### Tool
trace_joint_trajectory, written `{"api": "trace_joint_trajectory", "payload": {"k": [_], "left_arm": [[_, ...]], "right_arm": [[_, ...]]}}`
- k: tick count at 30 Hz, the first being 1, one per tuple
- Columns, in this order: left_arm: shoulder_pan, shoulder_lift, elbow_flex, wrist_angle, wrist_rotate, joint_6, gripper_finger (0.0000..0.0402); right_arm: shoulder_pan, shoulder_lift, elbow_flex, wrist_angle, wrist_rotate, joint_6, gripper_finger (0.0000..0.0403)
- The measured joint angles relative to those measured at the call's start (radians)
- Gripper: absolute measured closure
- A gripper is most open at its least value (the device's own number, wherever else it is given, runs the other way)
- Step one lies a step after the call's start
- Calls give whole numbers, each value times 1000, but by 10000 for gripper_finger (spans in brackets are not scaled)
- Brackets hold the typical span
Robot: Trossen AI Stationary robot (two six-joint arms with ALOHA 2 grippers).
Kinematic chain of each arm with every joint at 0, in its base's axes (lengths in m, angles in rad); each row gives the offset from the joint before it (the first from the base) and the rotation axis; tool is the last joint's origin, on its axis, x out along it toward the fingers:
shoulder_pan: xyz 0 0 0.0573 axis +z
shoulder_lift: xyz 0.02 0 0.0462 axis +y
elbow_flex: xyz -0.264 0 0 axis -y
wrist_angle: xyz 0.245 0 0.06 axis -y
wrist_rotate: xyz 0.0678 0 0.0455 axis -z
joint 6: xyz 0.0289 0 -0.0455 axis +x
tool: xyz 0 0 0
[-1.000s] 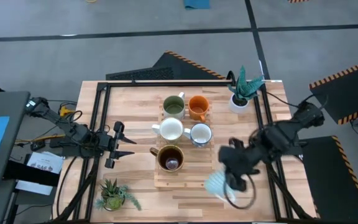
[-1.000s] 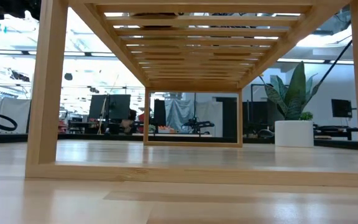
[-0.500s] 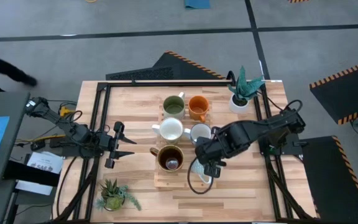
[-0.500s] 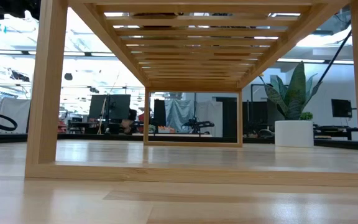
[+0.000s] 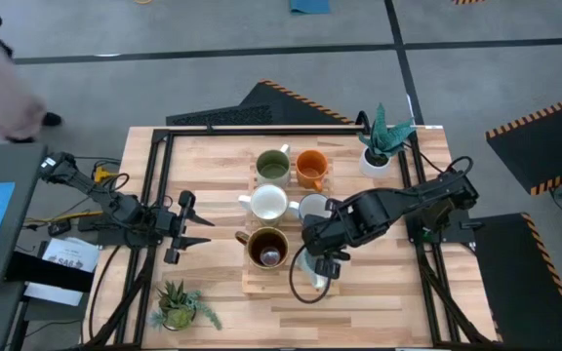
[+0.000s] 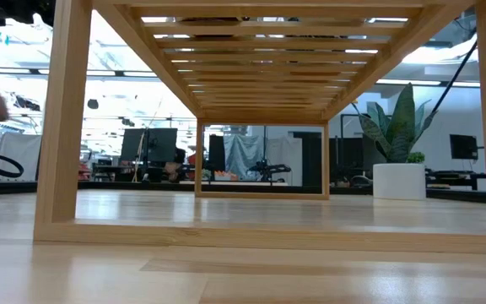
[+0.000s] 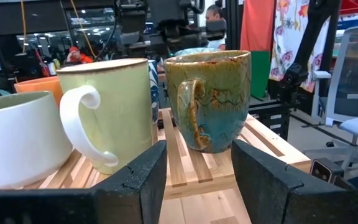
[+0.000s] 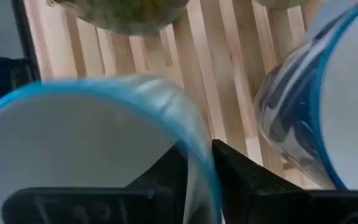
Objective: Place coffee mugs
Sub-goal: Put the green mug on the shelf, then return to Home Position
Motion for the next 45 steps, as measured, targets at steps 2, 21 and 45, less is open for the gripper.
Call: {"api": "trace_joint_trajectory", "payload": {"k": [2,21,45], "left_arm": [[0,0,0,0,7,0,235],[0,0,0,0,19,8,235],[0,0,0,2,-13,2,235]], "right_arm": [[0,-2,2,5,0,1,301],[-25,-9,209,-97,-2,-42,280],[151,-287,49,-219,510,30,281]]}}
